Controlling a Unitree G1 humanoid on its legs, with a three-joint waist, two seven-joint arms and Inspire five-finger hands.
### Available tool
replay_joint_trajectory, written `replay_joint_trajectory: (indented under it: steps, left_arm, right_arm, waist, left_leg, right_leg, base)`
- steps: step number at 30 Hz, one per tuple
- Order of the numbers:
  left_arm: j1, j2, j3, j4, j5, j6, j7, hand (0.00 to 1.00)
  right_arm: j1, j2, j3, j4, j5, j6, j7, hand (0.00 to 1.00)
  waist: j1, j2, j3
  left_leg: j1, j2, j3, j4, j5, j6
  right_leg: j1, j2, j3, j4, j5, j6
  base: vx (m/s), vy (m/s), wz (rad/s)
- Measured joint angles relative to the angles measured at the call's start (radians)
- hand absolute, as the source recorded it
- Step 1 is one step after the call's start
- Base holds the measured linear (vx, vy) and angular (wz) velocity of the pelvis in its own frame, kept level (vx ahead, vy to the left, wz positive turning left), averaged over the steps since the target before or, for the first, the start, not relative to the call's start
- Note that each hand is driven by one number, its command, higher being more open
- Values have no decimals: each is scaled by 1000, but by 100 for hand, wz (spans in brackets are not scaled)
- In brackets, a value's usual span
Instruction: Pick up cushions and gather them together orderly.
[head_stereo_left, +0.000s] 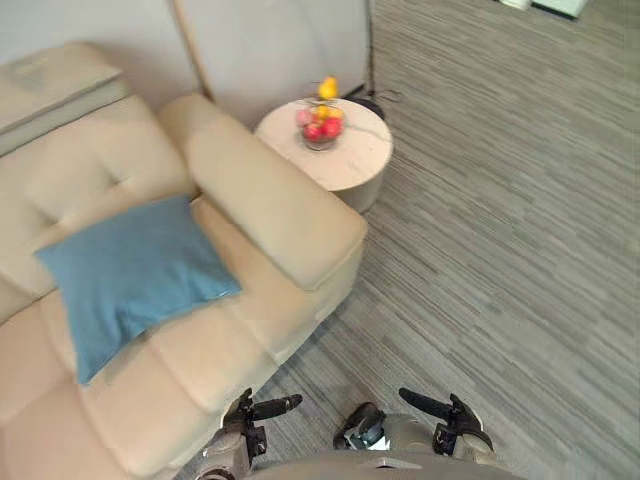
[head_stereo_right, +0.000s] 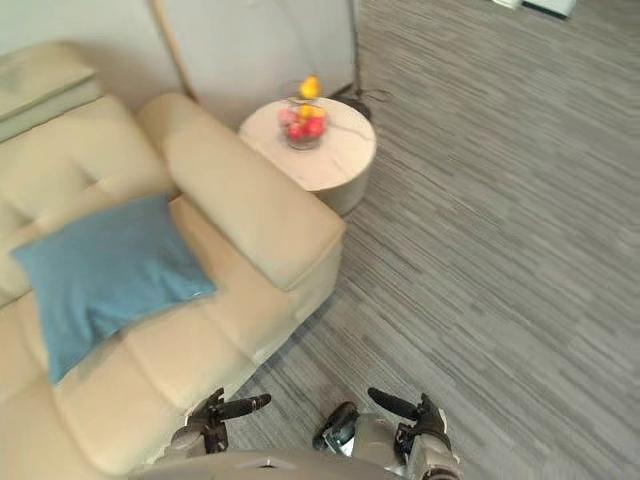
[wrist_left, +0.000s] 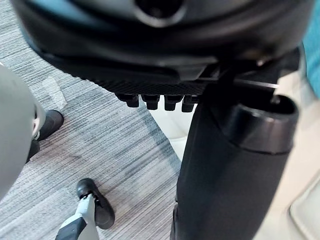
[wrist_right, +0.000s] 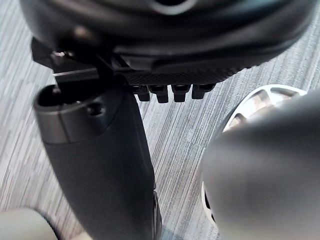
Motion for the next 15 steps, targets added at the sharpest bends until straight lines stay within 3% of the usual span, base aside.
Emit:
replay_joint_trajectory:
  steps: [1, 3, 4, 5, 6, 7, 8, 9, 11, 13, 15]
  left_arm:
    - [-3, 3, -11, 2, 9, 1, -4, 100]
    - [1, 19, -20, 10, 19, 2, -4, 100]
    - [6, 27, -21, 11, 20, 3, -3, 100]
    - [13, 32, -17, 8, 18, 1, 1, 100]
    - [10, 36, -17, 8, 19, -3, 2, 100]
    - [7, 40, -12, 4, 17, -19, 4, 100]
    - [7, 41, -12, -2, 16, -21, 4, 100]
    - [10, 44, -6, -22, -1, -24, 4, 100]
    - [11, 44, 4, -42, -23, -34, 3, 100]
    - [10, 36, 18, -53, -24, -39, 4, 100]
    - [7, 19, 25, -72, -33, -41, 6, 100]
  right_arm:
    - [-2, -1, -4, 7, 1, 3, -1, 100]
    - [5, 0, 4, 7, 1, 3, -2, 100]
    - [5, 0, 23, 7, 1, 2, -1, 100]
    - [6, 3, 34, 7, 2, 0, -3, 100]
    - [5, 7, 37, 10, 1, 0, -4, 100]
    - [-7, 6, 42, 29, 2, 0, -8, 100]
    - [-9, 3, 42, 36, 2, 0, -8, 100]
    - [-12, 2, 40, 53, 4, 3, -11, 100]
    - [-7, 6, 35, 52, 7, 4, -15, 100]
    - [4, 6, 30, 36, 9, 3, -17, 100]
    - [14, 7, 28, 26, 10, 6, -24, 100]
  waist:
    - [-3, -3, 3]
    - [-6, -6, -1]
    - [-6, -7, 1]
    - [-6, -3, 7]
    - [-3, -6, 12]
    - [1, -4, 22]
    - [3, -7, 24]
    - [16, -16, 33]
    - [31, -24, 39]
    - [32, -24, 39]
    - [46, -23, 40]
  left_leg:
    - [-9, -5, -11, 30, 2, -3]
    - [-22, 50, -9, 183, 22, 11]
    - [-43, 112, -27, 331, 39, 37]
    - [-94, 184, -97, 510, 53, 97]
    - [-127, 202, -143, 585, 25, 103]
    - [-256, 175, -321, 713, -68, 76]
    - [-278, 163, -355, 717, -82, 72]
    - [-336, 112, -452, 698, -119, 67]
    - [-442, 43, -591, 585, -132, 56]
    - [-498, 5, -678, 500, -130, 52]
    - [-565, -77, -864, 317, -106, 15]
  right_leg:
    - [5, 9, 29, -6, -6, -1]
    - [20, 39, 75, -15, -16, 7]
    - [39, 66, 110, -37, -15, 9]
    - [70, 101, 151, -79, -6, 9]
    - [81, 117, 172, -96, 1, 5]
    - [117, 149, 248, -136, 7, -10]
    - [125, 153, 267, -142, 8, -6]
    - [155, 163, 324, -161, 15, 3]
    - [197, 174, 424, -174, 18, 13]
    - [208, 176, 473, -175, 12, 23]
    - [218, 185, 592, -175, 4, 41]
  base:
    - [85, -109, -95]
    - [75, -133, -81]
    - [90, -190, -89]
    - [88, -200, -97]
    - [98, -159, -133]
    - [63, -73, -111]
    - [108, -24, -151]
    - [79, 14, -130]
    - [88, 27, -150]
    - [117, 57, -111]
    - [155, 67, -160]
